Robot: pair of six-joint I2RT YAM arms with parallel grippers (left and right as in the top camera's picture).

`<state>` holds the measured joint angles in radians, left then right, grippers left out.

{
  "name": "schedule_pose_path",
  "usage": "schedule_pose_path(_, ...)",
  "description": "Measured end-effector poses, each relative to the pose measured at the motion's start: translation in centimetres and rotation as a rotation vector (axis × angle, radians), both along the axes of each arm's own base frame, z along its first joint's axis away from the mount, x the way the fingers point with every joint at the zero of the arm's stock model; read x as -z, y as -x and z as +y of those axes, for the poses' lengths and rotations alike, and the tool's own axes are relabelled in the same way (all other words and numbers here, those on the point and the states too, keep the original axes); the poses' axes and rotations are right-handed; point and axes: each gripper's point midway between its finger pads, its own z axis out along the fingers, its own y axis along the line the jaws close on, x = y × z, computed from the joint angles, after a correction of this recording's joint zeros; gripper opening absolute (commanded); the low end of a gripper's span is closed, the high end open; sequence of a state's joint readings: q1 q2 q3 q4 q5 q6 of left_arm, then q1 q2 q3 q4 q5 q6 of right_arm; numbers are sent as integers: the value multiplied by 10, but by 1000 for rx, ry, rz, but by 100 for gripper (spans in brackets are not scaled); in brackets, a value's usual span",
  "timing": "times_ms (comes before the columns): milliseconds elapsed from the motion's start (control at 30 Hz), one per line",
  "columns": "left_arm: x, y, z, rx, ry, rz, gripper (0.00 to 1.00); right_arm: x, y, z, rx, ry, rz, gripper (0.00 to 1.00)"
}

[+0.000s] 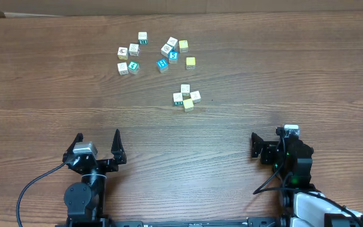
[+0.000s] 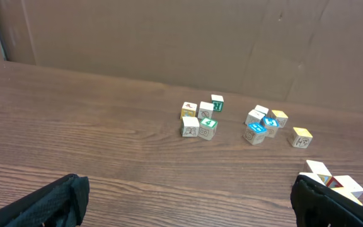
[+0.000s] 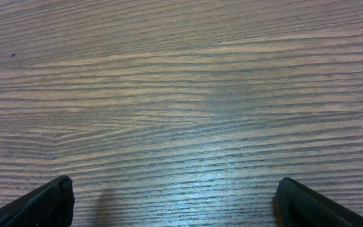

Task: Form a circle

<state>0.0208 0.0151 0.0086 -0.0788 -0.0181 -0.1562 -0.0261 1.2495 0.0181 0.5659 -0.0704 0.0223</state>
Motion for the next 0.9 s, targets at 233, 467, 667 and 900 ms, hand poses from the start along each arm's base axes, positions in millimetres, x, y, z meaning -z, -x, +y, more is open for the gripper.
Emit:
schedule_pose_path(233, 0, 0, 0, 0, 0, 0, 100, 2, 6, 1, -3, -3, 25, 100)
schedule_pose_path(467, 0, 0, 0, 0, 0, 0, 100, 1, 13, 1, -2, -4, 44, 100)
schedule_pose_path(667, 0, 0, 0, 0, 0, 0, 100, -4, 17, 1, -3, -4, 40, 100)
schedule_pose_path(900, 0, 0, 0, 0, 0, 0, 100, -5, 21, 2, -8, -8, 48, 100)
